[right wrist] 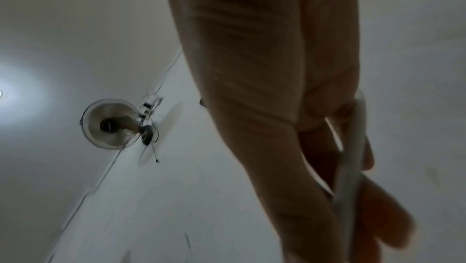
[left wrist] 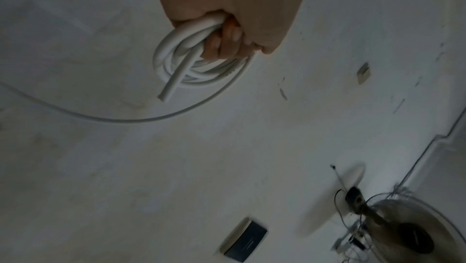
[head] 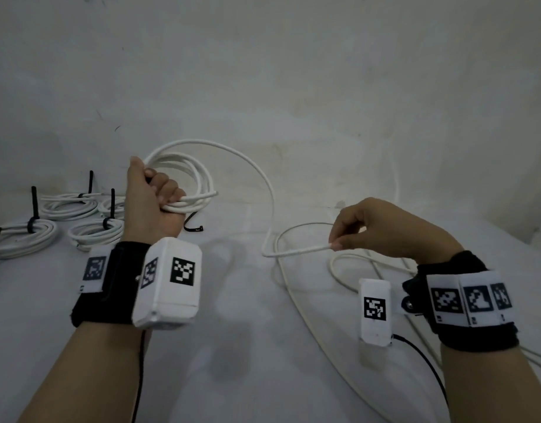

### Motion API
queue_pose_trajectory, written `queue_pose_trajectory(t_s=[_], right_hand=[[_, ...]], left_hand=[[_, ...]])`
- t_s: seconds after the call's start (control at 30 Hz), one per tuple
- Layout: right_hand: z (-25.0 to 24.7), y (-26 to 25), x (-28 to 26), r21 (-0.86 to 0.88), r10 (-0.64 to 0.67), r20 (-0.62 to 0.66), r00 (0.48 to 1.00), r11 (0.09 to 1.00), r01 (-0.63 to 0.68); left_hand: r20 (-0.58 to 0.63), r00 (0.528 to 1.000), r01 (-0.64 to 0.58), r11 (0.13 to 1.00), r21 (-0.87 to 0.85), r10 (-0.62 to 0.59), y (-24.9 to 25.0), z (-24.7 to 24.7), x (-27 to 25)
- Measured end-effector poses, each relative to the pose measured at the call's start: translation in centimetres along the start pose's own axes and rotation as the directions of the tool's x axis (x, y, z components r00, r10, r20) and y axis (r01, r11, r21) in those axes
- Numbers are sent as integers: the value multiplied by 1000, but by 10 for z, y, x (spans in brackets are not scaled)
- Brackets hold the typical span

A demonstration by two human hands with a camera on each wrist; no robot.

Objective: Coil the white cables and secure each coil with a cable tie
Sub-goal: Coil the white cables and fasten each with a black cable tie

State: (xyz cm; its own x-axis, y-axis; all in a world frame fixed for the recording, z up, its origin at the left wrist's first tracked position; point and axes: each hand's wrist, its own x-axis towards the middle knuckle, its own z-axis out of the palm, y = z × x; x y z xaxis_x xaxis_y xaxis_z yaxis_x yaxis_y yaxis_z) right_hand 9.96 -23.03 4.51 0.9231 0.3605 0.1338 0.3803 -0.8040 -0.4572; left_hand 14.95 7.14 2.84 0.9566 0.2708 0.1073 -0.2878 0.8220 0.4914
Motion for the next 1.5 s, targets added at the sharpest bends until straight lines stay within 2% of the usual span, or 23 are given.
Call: queue_pose_trajectory(t_s=[0.13, 0.27, 0.37, 0.43, 0.53, 0.63, 0.73, 0.8, 0.87, 1.0, 1.17, 1.23, 1.4, 1.5], right_hand=[[10, 15, 9, -153, 128, 1, 992, 980, -127], [21, 28, 14, -153, 176, -7, 984, 973, -175], [22, 28, 18, -114, 155, -103, 982, 979, -167], [21, 22, 21, -39, 106, -237, 966, 992, -119], [19, 5, 22, 109, 18, -455, 890, 993, 35], [22, -10, 22, 178, -55, -576, 816, 966, 190], [23, -16, 24, 191, -81, -687, 722, 939, 287], [22, -12, 24, 228, -62, -713, 698, 921, 316], [21, -6, 23, 261, -47, -687, 725, 915, 306], [25, 4, 23, 344, -43, -580, 813, 892, 293], [34, -1, 23, 153, -141, -459, 877, 960, 234], [37, -7, 23, 99, -164, -413, 896, 970, 224], [35, -31, 19, -62, -329, -259, 908, 944, 324], [35, -53, 14, -147, -441, -175, 880, 896, 420]], left_hand=[[11, 1000, 12, 999, -40, -12, 15, -5, 3], [69, 997, 35, 995, 90, -41, 8, 5, -4], [114, 992, 33, 977, 211, -59, -4, 16, -13], [153, 986, 13, 950, 312, -64, -12, 24, -20], [253, 963, -35, 888, 459, -94, -23, 36, -36], [368, 916, -73, 838, 540, -158, -33, 46, -52], [409, 891, -60, 843, 534, -196, -41, 49, -60], [406, 891, -30, 867, 497, -202, -42, 49, -60], [398, 899, 2, 910, 415, -184, -41, 47, -57], [357, 927, 43, 977, 210, -118, -35, 43, -47], [324, 946, -25, 995, 97, -8, -27, 40, -41], [302, 953, -48, 994, 94, 17, -26, 39, -40], [254, 961, -159, 971, 179, 111, -27, 38, -39], [277, 946, -248, 923, 295, 166, -39, 39, -43]])
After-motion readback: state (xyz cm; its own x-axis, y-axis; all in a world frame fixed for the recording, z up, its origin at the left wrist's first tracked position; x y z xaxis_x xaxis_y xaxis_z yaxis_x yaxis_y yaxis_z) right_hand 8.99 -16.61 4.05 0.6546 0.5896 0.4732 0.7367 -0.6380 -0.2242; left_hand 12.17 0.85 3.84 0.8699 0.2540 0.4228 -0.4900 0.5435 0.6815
